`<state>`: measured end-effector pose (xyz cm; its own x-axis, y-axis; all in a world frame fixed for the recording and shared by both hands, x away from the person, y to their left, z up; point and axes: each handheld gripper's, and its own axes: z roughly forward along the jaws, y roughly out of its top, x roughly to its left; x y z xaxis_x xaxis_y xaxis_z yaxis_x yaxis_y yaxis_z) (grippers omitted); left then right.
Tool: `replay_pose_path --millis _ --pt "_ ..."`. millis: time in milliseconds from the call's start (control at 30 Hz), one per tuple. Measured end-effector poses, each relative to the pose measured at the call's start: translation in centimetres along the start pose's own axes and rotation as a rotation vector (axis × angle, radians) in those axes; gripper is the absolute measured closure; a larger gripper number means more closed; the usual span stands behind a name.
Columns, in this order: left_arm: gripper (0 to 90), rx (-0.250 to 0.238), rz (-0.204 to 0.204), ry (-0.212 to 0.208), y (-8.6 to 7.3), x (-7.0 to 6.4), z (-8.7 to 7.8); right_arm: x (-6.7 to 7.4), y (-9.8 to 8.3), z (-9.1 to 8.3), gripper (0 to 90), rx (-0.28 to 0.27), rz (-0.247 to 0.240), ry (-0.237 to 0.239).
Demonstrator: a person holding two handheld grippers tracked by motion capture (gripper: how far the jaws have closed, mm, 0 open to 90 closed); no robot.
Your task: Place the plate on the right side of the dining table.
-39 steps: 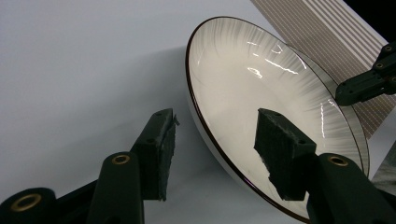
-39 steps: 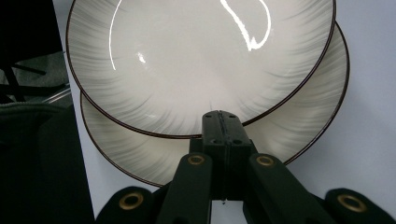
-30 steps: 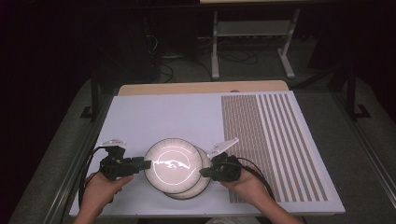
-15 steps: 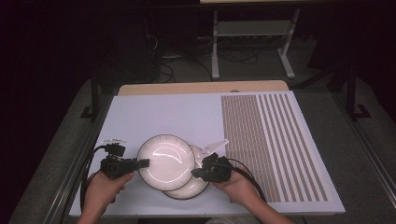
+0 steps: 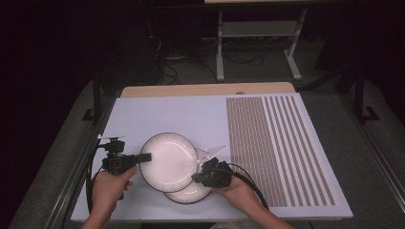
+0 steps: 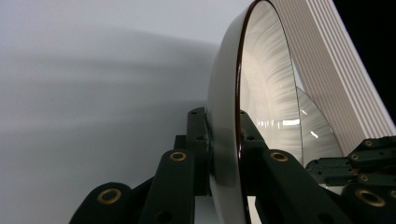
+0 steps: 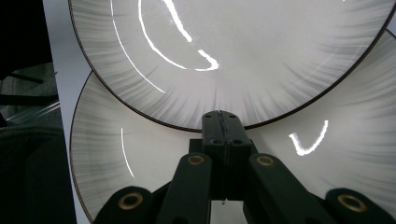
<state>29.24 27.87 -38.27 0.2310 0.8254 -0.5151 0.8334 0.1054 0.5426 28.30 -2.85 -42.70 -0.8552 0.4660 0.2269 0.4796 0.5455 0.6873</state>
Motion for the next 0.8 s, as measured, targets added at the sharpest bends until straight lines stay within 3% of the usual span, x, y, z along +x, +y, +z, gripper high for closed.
replay_pose_path --millis 233,300,400,433,600,733,800 --pt "80.0 0.01 -0.102 -0.04 -0.1 0.7 0.3 -0.7 0.1 -1.3 76.8 -0.083 0.072 -0.02" --pt "80.0 -0.007 -0.121 -0.049 -0.1 0.8 0.2 -0.9 0.1 -1.9 65.3 -0.127 0.093 -0.047" --pt "79.7 -0.045 -0.158 -0.071 -0.1 1.0 -0.1 -1.0 0.2 -2.6 55.2 -0.172 0.133 -0.137" --pt "79.8 -0.057 -0.17 -0.077 -0.1 1.0 -0.2 -1.1 0.1 -2.7 53.2 -0.184 0.15 -0.144" --pt "79.5 -0.11 -0.216 -0.115 -0.3 0.5 -0.3 -1.6 0.1 -3.1 48.3 -0.244 0.245 -0.119" --pt "79.3 -0.126 -0.237 -0.132 -0.5 0.1 0.0 -1.3 0.3 -3.0 48.3 -0.26 0.261 -0.122" --pt "79.2 -0.134 -0.25 -0.151 -0.9 -0.4 0.3 -1.1 0.3 -2.5 48.4 -0.268 0.295 -0.117"
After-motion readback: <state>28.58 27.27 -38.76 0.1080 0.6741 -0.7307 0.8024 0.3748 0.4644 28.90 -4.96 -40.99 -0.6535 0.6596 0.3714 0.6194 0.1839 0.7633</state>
